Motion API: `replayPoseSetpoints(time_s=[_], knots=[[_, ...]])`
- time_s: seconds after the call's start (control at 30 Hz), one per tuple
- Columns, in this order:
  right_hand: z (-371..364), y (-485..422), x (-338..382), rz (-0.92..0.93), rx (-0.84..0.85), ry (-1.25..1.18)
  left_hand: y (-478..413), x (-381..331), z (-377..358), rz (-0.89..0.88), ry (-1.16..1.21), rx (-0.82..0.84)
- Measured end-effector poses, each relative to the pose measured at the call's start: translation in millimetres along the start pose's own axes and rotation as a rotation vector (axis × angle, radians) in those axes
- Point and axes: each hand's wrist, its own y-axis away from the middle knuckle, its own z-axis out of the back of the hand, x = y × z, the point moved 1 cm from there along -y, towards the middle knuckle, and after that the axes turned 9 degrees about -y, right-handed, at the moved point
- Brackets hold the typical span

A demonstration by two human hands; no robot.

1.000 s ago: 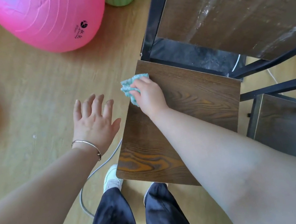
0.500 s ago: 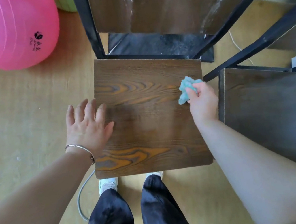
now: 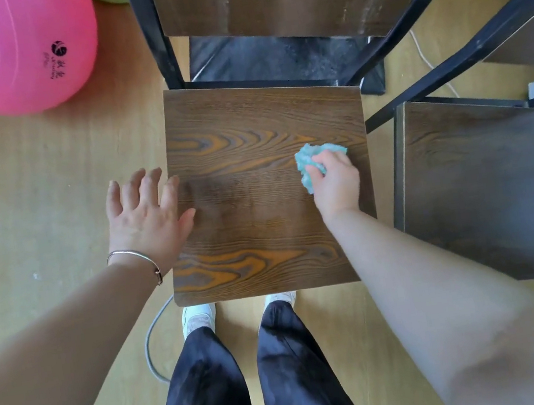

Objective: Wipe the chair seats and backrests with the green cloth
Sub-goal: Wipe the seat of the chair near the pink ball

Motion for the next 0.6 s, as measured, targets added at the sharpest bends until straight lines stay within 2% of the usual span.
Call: replayPoseSetpoints(time_s=[0.17, 0.37, 0.6], knots=[[-47.2, 38.3, 45.6, 0.114, 0.148, -0.072, 16.6, 16.0, -1.5, 0.023, 0.001, 0.003], [-93.0, 76.2, 92.4, 0.307, 0.337, -0.043, 42.7, 41.7, -9.8, 0.08, -0.006, 0.032], [-101.7, 95.3, 105.0, 0.408, 0.516, -0.068, 72.4, 55.8, -8.1, 0.094, -0.038, 0.066]])
